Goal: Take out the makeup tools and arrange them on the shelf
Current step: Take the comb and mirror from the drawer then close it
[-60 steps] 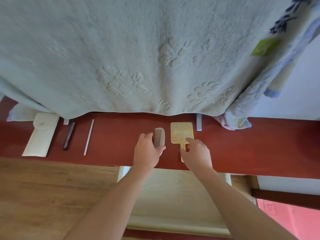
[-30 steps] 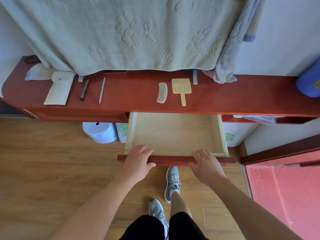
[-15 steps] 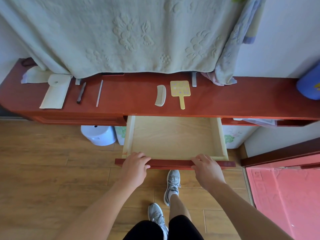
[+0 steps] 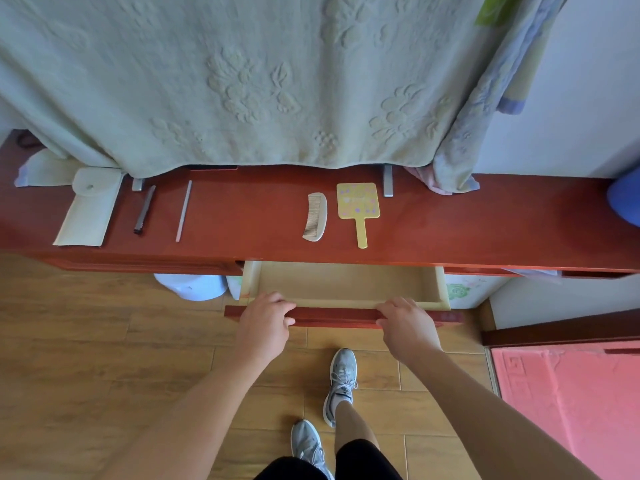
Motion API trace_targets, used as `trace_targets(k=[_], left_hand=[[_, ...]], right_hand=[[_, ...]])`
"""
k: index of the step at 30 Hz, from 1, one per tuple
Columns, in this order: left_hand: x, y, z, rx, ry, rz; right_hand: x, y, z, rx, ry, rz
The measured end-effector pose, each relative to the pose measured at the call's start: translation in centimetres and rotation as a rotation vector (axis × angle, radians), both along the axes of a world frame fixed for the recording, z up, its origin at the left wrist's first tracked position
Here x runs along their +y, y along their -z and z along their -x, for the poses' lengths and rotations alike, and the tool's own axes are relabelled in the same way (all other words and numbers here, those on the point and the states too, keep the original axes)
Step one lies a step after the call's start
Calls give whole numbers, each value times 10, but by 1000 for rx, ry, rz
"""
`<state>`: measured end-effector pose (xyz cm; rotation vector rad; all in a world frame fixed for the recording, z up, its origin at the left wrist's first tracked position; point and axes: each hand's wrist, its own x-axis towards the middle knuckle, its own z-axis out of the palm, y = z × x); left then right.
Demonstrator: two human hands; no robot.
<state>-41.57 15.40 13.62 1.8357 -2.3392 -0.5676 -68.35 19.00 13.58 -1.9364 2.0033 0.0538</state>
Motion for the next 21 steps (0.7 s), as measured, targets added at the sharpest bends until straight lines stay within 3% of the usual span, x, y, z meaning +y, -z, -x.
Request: trace_targets(k=[9,15,21], left_hand=[[-38,1,6,-34,-3,-9],[-49,-5,4,-114,-8,64],[-70,-6,-1,-192,63,-53]], right_hand=[[-38,-4,4,16,-4,0],[-43,-19,8,136,-23,140],[-68,-23,18,149,-81,-27]])
